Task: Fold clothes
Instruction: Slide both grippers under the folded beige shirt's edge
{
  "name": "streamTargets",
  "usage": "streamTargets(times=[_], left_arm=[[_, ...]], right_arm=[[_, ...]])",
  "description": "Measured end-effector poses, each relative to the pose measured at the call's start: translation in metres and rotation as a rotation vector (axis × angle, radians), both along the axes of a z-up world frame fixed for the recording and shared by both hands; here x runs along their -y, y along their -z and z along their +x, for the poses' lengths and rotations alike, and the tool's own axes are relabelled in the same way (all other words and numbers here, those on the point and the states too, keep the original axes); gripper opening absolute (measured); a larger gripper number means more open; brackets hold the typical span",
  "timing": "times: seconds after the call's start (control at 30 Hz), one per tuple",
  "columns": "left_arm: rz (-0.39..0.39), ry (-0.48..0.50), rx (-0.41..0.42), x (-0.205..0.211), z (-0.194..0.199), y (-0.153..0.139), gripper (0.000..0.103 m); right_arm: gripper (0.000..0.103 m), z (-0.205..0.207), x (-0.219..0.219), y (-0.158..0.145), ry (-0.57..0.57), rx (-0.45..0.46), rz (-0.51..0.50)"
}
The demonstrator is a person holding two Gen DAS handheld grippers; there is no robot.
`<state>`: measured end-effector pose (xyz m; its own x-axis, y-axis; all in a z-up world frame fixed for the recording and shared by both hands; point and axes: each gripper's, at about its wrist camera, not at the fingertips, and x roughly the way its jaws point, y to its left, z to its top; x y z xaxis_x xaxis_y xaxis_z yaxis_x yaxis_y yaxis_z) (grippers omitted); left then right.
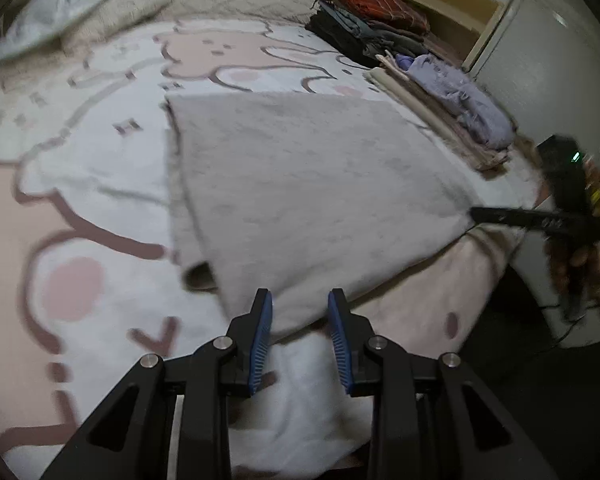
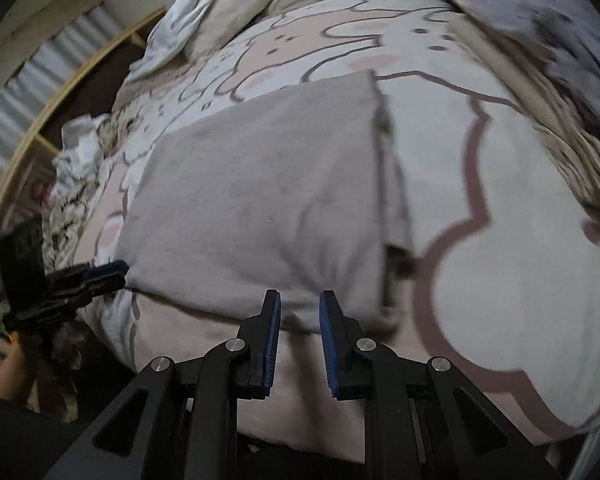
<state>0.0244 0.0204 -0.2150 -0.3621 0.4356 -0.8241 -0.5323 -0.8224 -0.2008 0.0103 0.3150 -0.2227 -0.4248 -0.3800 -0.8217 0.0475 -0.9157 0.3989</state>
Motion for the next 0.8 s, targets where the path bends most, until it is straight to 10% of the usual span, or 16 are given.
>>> streamTargets(times=[0.17,0.3,0.5,0.8], left_arm=[[-0.26,0.031,-0.243,0.001,0.027,-0.013,0.049],[-0.46,0.141,-0.458,-0.012,0.061,-0.011,0.049],[-0.686,0.319,-0.597,-0.038,0.083,0.024,0.049],[-0.999,0.515,-0.948,-0.062,0.085,0.082,0.046]], right_arm=[[0.023,0.018,0.012,-0.034,-0.001,-0.147,0.131],[0.068,0.032,0.032,-0.052,-0.057,-0.264,0.4],[0.068,0.054,0.056,-0.036,-0.295,-0.295,0.797],[0.068,0.082,0.06,0.003,-0.448,-0.373,1.134]])
